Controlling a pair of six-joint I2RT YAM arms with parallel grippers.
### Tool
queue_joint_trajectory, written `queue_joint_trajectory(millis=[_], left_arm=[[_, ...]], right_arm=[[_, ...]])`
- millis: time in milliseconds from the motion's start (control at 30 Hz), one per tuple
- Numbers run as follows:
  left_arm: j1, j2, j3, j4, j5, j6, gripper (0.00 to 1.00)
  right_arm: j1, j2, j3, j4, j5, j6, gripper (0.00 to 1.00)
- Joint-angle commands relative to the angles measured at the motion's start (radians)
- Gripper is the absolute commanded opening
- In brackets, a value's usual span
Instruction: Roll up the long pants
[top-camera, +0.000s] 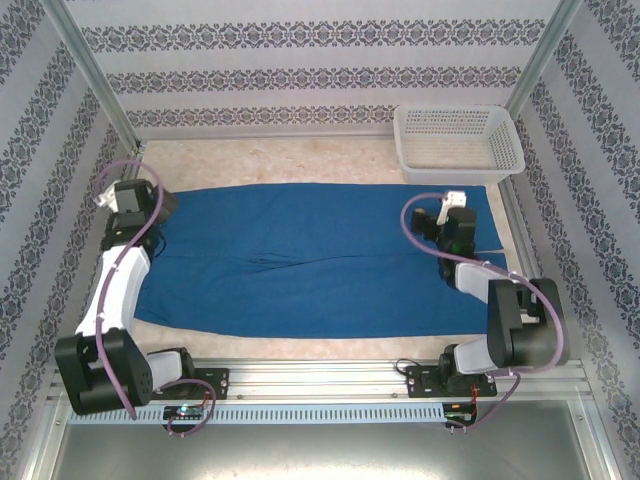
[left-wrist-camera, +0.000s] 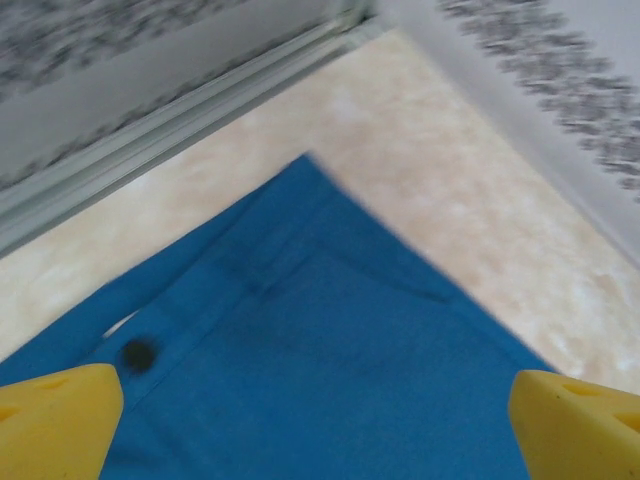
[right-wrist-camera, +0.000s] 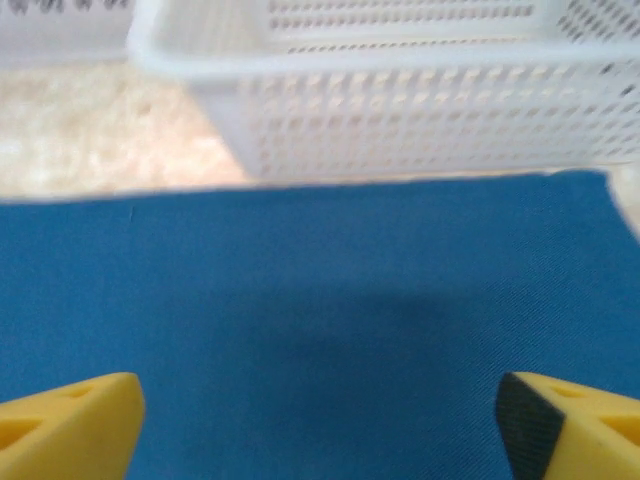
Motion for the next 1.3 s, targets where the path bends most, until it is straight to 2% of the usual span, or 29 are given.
queue_joint_trajectory(millis=[0,33,100,167,333,400,533,700,867,1033,1100,1133,1167,1233,1267], left_arm=[[0.075,-0.096,0.013,-0.371,-0.064,-0.216,1.0],[0.111,-0.135,-0.017,-0.408,-0.054,-0.261,1.0],[0.148,-0.209,-0.083,-0.437,-0.051,-0.325,1.0],[0.161,-0.255,-0.145,-0.445,-0.077,-0.371,1.0],[0.209,-0.238,-0.244,-0.5,-0.122,-0.468,1.0],[0.243,-0.227,-0.289,-0.47,-0.119,-0.478,1.0],[0.308,-0.202,-0.357,-0.417,-0.086,-0.513,1.0],[0.352,-0.163,-0.4,-0.308,-0.079,-0.504,1.0],[0.374,-0.007,-0.392,-0.161,-0.055,-0.494,1.0],[0.378,0.183,-0.364,-0.027,0.006,-0.501,1.0],[0.378,0.22,-0.358,0.019,0.027,-0.497,0.91],[0.378,0.231,-0.355,0.031,0.03,-0.501,0.81],[0.378,0.238,-0.354,0.042,0.033,-0.503,0.62],[0.378,0.249,-0.343,0.044,0.04,-0.507,0.13],[0.378,0.252,-0.34,0.038,0.046,-0.511,0.0]], right_arm=[[-0.044,-0.107,0.207,-0.343,0.016,0.135,0.95],[-0.045,-0.119,0.262,-0.446,0.003,0.172,0.94],[-0.048,-0.138,0.315,-0.527,-0.062,0.243,0.93],[-0.074,-0.159,0.305,-0.534,-0.2,0.329,0.92],[-0.285,-0.198,0.215,-0.536,-0.435,0.605,0.9],[-0.357,-0.235,0.183,-0.539,-0.49,0.618,0.89],[-0.434,-0.33,0.159,-0.629,-0.476,0.593,0.89],[-0.463,-0.435,0.094,-0.645,-0.43,0.625,0.89],[-0.49,-0.486,0.084,-0.76,-0.42,0.609,0.88],[-0.518,-0.544,0.03,-0.789,-0.416,0.635,0.87],[-0.521,-0.559,0.017,-0.818,-0.402,0.637,0.87],[-0.523,-0.567,0.013,-0.844,-0.381,0.638,0.85],[-0.524,-0.572,0.011,-0.873,-0.353,0.64,0.85],[-0.538,-0.579,0.009,-0.969,-0.28,0.671,0.83],[-0.546,-0.582,-0.001,-0.998,-0.263,0.693,0.82]])
